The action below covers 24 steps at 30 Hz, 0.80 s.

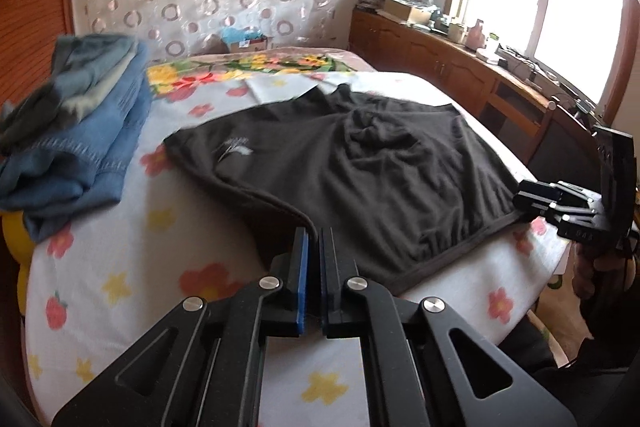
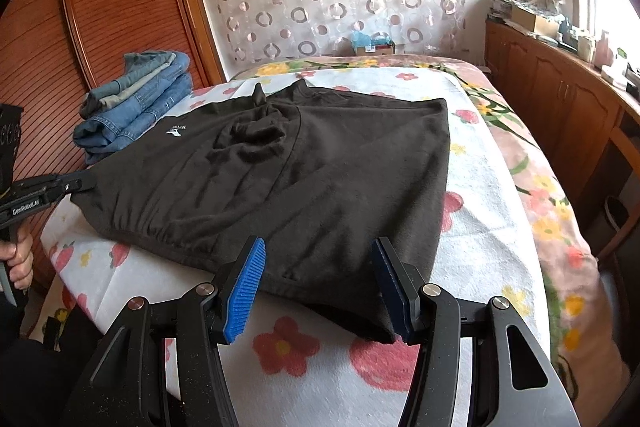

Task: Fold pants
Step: 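Close the left gripper on the pants leg hem, then lift the hem with the left gripper, fold it over, and open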

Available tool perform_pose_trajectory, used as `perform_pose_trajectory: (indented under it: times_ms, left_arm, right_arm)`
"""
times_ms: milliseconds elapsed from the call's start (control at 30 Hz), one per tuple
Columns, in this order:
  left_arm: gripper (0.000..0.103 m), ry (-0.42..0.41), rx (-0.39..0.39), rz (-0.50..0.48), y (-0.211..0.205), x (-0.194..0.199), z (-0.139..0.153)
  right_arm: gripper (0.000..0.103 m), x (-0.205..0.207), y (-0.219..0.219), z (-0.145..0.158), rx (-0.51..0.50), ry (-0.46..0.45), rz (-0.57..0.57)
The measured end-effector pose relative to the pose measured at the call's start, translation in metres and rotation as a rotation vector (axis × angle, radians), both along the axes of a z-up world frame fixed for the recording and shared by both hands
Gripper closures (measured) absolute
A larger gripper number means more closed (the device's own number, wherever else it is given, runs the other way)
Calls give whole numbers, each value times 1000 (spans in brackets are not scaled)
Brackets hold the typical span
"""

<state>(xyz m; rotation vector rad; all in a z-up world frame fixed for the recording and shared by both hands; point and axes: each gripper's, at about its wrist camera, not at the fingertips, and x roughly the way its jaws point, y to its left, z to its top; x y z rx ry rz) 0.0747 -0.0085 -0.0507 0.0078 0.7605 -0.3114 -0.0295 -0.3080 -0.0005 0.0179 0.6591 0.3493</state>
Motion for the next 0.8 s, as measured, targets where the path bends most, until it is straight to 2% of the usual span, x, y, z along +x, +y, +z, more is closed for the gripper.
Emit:
perform_pose_trajectory:
  times_ms: [467,800]
  left_arm:
    - [98,-34,48,-159,-88,34,31]
    - [98,-65,72,-276,-154,48,55]
  right_arm:
    - [46,-7,-21,-5,47,-17,-30]
    - [46,-12,-34,-8,11,-57,-37]
